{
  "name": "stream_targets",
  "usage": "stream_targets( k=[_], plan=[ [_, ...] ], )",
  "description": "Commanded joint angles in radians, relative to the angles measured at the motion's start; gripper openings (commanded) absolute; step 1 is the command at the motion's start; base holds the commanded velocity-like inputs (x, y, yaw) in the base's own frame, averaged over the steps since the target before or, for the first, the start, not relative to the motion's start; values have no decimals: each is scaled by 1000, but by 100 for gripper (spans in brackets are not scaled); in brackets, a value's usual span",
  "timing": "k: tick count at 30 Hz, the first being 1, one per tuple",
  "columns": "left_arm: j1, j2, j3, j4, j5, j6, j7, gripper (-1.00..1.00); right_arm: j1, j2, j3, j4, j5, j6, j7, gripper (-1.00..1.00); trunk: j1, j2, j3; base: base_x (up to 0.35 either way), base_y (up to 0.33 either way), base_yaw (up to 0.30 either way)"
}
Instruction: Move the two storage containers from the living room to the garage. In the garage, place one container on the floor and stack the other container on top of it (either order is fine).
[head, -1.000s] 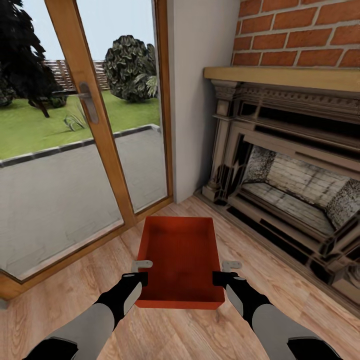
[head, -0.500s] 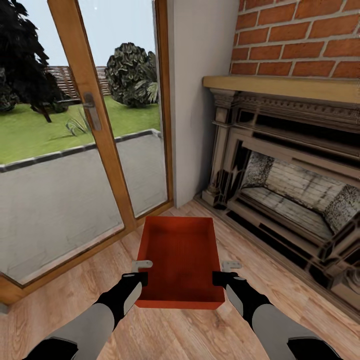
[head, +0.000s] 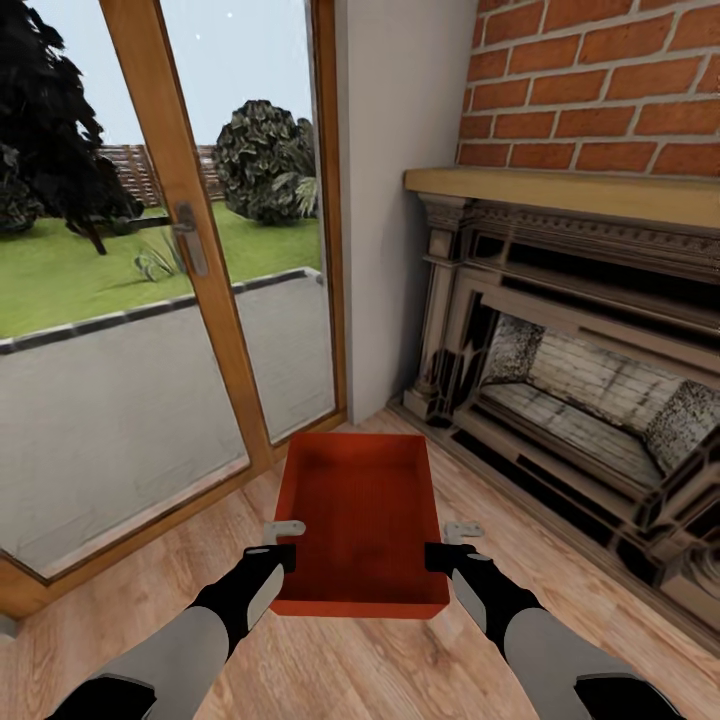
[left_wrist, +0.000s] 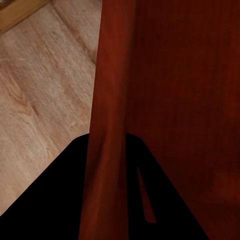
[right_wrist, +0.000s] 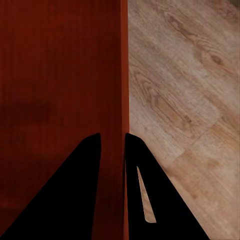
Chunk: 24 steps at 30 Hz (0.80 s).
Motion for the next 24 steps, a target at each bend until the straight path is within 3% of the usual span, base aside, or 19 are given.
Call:
stream_targets(
  k=[1, 24],
  plan=[
    [0, 1, -23, 2, 47, 3, 7, -100, -1, 0, -3, -6, 3, 5, 0, -100, -4, 7, 4, 0, 0, 0],
    [0, 1, -23, 2, 47, 3, 7, -100, -1, 0, -3, -6, 3, 5, 0, -100, -92, 168, 113, 0, 0, 0]
  ],
)
